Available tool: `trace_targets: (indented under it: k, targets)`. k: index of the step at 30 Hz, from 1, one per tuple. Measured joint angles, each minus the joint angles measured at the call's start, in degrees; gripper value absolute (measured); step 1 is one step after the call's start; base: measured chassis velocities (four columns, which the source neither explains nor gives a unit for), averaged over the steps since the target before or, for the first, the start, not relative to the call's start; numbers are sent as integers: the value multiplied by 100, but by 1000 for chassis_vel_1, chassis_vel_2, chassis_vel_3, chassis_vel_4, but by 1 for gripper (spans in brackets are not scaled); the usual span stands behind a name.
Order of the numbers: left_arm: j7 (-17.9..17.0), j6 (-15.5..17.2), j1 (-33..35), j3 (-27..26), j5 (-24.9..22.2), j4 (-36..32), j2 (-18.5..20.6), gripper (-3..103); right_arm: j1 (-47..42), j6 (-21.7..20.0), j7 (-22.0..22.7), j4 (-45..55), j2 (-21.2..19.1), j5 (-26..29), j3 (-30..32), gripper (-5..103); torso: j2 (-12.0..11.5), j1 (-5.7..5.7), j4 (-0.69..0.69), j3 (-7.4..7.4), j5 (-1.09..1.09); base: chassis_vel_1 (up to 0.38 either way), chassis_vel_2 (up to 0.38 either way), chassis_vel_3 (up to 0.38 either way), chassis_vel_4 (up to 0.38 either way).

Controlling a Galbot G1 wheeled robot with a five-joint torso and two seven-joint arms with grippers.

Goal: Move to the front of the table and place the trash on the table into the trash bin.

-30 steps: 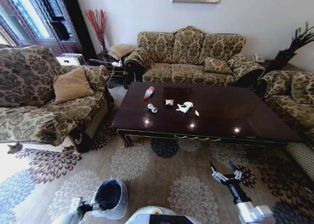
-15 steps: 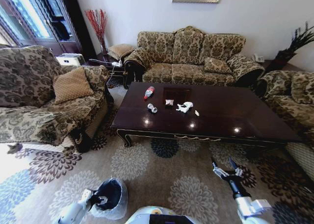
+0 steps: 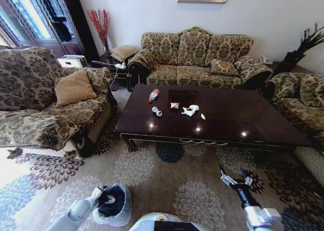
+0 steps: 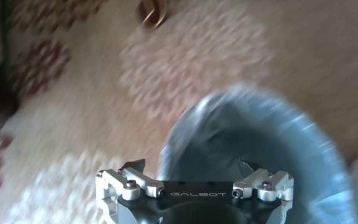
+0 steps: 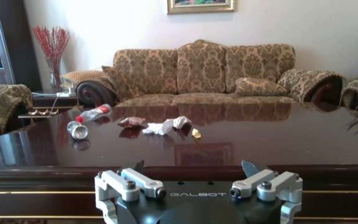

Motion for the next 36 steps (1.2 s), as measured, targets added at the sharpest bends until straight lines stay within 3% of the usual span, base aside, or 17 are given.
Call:
trace_targets:
  k: [6,14,16,23,26,28,29,32,36]
  targets:
    - [-75,-96,-470,-62,-455,1146,-130,100,33,-17,38,-13,15,9,-14,100,0,0,0,0,1,0,0,0,0]
    - [95,-59,-1107,79,-818,2037,-383,99,18,-17,39,-73,15,-17,-34,100,0,0,-1,0,1,0,0,0,0]
    - [117,-57,-1236,105,-855,2192,-445,102,18,-18,40,-81,-5,-16,-32,100,0,0,-1,0,0,0,0,0,0]
    - [207,-152,-1841,183,-715,2897,-747,94,-4,-36,59,-101,-65,-4,-26,100,0,0,-1,0,2,0,0,0,0]
    - [228,-310,-2157,166,-383,3440,-938,83,-18,-36,65,-102,-73,8,-5,100,0,0,-1,0,1,0,0,0,0]
    - [231,-346,-2227,149,-280,3587,-986,83,-24,-36,64,-104,-76,13,5,100,0,0,-1,0,2,0,0,0,0]
    - [223,-385,-2305,99,-152,3747,-1038,72,-37,-34,65,-105,-80,25,27,100,0,0,0,0,3,0,0,0,0]
    - [205,-409,-2325,33,-52,3829,-1057,67,-59,-30,65,-105,-81,54,45,100,0,0,-2,-1,5,0,0,0,0]
    - [201,-426,-2290,-54,12,3891,-1044,51,-69,-25,65,-105,-82,115,54,100,0,0,-1,-1,6,0,0,0,0]
